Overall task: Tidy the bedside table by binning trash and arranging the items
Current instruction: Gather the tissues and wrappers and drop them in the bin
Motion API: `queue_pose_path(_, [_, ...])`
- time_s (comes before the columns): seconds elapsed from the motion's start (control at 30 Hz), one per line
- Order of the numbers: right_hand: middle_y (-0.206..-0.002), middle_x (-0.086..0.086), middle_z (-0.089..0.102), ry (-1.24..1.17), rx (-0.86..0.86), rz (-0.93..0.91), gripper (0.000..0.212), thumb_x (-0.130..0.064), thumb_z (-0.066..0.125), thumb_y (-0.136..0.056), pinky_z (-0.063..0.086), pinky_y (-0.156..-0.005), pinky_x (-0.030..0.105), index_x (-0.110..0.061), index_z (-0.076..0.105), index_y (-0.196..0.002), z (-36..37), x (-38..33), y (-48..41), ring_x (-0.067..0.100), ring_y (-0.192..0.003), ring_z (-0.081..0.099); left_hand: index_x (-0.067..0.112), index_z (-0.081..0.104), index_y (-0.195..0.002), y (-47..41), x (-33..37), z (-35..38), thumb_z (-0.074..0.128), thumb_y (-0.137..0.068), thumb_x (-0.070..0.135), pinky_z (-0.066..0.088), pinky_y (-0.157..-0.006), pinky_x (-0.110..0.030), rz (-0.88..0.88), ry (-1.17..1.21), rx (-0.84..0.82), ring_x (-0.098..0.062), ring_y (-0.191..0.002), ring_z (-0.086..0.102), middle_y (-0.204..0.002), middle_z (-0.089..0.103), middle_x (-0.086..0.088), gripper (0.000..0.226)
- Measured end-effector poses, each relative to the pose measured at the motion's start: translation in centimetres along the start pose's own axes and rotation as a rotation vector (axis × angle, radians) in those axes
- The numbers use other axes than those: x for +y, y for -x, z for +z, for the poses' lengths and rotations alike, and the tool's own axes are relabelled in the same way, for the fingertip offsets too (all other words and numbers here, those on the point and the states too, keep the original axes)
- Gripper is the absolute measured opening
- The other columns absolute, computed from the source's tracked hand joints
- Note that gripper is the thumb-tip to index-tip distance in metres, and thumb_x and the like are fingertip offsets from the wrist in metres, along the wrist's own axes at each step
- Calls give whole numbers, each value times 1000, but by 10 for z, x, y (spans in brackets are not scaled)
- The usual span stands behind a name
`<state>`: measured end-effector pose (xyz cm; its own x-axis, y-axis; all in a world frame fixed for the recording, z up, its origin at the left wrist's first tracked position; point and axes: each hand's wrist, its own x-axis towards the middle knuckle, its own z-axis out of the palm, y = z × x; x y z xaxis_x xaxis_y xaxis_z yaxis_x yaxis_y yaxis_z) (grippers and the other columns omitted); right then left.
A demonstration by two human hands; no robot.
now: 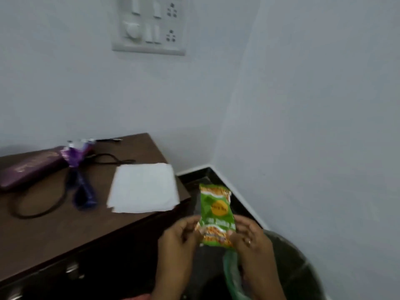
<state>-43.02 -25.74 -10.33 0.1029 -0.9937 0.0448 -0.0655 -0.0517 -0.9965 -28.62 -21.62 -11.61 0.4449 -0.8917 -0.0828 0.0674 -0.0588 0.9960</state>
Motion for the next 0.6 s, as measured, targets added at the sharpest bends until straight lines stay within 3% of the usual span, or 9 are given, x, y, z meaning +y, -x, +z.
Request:
queue_pose_path(0.1, [-72,-4,76,139,122,84,30,14,68,-74,51,-56,12,-9,67,-93,-77,34,22,5,-66,70,36,73,-67,22,-29,62,72,-65,9,54,-66,-17,-80,-73,-174,3,-63,66,-64,73,13,27])
queue_pose_path(0.2, [-67,-7,74,251,217,204,29,12,66,-77,51,-54,12,-9,65,-96,-129,69,39,7,-68,71,47,66,-76,34,-50,110,68,-77,2,47,-65,-4,-150,-190,-411,16,-57,58,-55,65,23,45])
queue_pose_path(0.23, [-67,-6,74,273,242,248,29,11,66,-77,51,-55,12,-5,64,-101,-139,79,44,6,-66,70,47,68,-88,37,-53,119,67,-80,5,46,-70,-3,-174,-233,-487,17,-64,58,-63,67,26,43])
queue_pose_path(0.3, [-83,6,73,274,289,316,37,15,64,-77,52,-68,15,4,59,-112,-152,97,47,15,-77,70,25,56,-125,39,-59,128,66,-83,13,43,-90,-8,-205,-325,-552,5,-98,60,-107,70,14,45])
queue_pose_path(0.33, [-94,17,68,266,307,336,41,18,62,-77,49,-76,17,5,57,-115,-155,103,47,27,-91,66,15,46,-135,36,-61,126,66,-84,17,38,-97,-12,-210,-391,-530,-3,-113,55,-127,61,4,55])
queue_pose_path(0.4, [-104,24,60,284,327,326,40,23,60,-75,46,-73,5,-3,59,-106,-151,105,44,38,-110,58,14,40,-140,29,-55,113,66,-83,24,32,-102,-14,-190,-492,-469,-10,-124,49,-137,52,-2,63])
queue_pose_path(0.43, [-102,23,59,307,338,314,39,24,59,-74,44,-67,-1,-3,60,-102,-145,102,42,34,-108,61,18,44,-138,26,-50,103,67,-82,25,34,-101,-15,-166,-517,-453,-10,-123,50,-134,55,-2,60])
queue_pose_path(0.53, [-101,24,63,314,326,197,35,24,60,-74,42,-61,-5,8,59,-106,-109,78,31,-15,-70,62,23,58,-124,22,-25,64,72,-78,20,43,-92,-14,-72,-439,-372,-10,-112,59,-122,63,1,48])
queue_pose_path(0.6, [-99,24,67,305,251,96,32,21,62,-75,41,-63,-6,8,60,-104,-73,57,20,-23,-64,57,24,61,-115,17,-4,27,74,-76,14,44,-83,-7,-25,-306,-223,-1,-103,61,-117,64,1,43])
